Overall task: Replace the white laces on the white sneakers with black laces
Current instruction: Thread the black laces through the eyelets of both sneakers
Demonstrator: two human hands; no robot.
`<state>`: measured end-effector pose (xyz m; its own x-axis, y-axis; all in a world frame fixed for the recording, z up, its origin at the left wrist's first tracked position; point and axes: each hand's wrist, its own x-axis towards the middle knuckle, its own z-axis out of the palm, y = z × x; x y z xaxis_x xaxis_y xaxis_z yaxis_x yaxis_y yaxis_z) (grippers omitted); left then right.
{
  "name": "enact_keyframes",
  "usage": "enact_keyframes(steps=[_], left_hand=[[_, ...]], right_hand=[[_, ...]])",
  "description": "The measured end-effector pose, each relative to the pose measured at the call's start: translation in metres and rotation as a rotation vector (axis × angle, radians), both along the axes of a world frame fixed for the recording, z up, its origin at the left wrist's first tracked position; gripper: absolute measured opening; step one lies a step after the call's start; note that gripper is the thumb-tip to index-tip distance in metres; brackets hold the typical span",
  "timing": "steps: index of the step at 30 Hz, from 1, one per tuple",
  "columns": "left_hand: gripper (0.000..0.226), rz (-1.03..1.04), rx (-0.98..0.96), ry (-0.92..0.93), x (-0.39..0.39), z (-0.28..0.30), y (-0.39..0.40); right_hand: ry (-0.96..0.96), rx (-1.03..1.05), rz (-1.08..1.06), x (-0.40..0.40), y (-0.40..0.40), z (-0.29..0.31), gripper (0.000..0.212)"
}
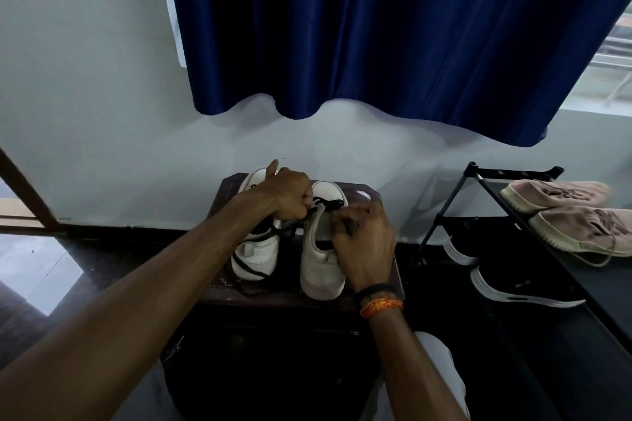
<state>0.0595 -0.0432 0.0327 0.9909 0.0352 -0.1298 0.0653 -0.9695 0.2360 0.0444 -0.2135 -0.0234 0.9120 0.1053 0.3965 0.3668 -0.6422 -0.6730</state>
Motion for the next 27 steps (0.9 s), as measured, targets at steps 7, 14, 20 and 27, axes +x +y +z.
enact_keyframes(steps=[7,14,20,27], left_hand=[[0.007,0.050,-0.149,0.009,0.001,0.022,0.008],[0.006,0.178,-0.471,-0.160,-0.010,0.076,0.027],[0.018,0.168,-0.641,-0.176,-0.015,0.128,0.022],[0.028,0.100,-1.169,-0.049,-0.018,0.139,-0.018]], right_hand=[[-0.006,-0.033,-0.025,-0.002,-0.002,0.001,0.024],[-0.036,-0.006,-0.036,-0.004,-0.002,0.002,0.025],[-0.033,0.000,-0.007,-0.001,-0.002,0.002,0.020],[0.257,0.554,0.345,-0.020,0.009,0.056,0.018]])
